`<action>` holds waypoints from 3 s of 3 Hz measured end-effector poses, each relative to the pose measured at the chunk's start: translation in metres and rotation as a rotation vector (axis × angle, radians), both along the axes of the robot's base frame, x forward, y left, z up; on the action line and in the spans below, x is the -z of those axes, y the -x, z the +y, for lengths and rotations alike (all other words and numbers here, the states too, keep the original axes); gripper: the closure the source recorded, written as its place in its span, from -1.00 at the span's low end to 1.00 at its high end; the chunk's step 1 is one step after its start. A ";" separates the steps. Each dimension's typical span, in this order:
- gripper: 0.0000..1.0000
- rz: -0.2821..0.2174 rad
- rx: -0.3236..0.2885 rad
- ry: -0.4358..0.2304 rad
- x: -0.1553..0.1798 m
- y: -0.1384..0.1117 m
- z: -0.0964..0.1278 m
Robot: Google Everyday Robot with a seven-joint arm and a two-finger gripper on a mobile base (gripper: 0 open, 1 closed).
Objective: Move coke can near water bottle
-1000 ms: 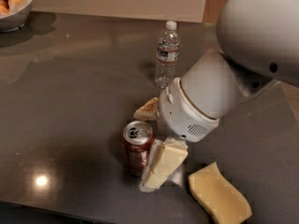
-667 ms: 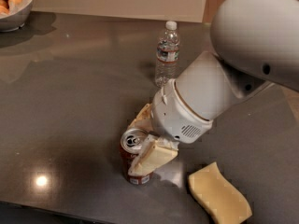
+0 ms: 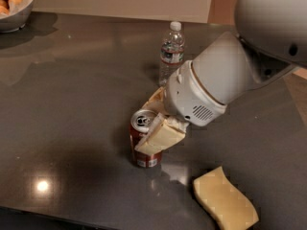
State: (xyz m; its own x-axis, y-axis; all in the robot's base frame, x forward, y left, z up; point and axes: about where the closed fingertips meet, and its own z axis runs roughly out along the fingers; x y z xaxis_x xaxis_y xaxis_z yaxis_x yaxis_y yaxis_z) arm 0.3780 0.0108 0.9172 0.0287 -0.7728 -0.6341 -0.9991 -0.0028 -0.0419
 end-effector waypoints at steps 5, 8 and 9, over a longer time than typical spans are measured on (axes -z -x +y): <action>1.00 -0.059 0.404 0.019 -0.022 -0.180 -0.072; 0.17 -0.013 0.510 0.041 0.006 -0.210 -0.109; -0.30 0.003 0.519 0.031 0.013 -0.213 -0.116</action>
Offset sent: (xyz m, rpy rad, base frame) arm 0.1474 -0.0598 0.0484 0.0161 -0.1128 -0.3867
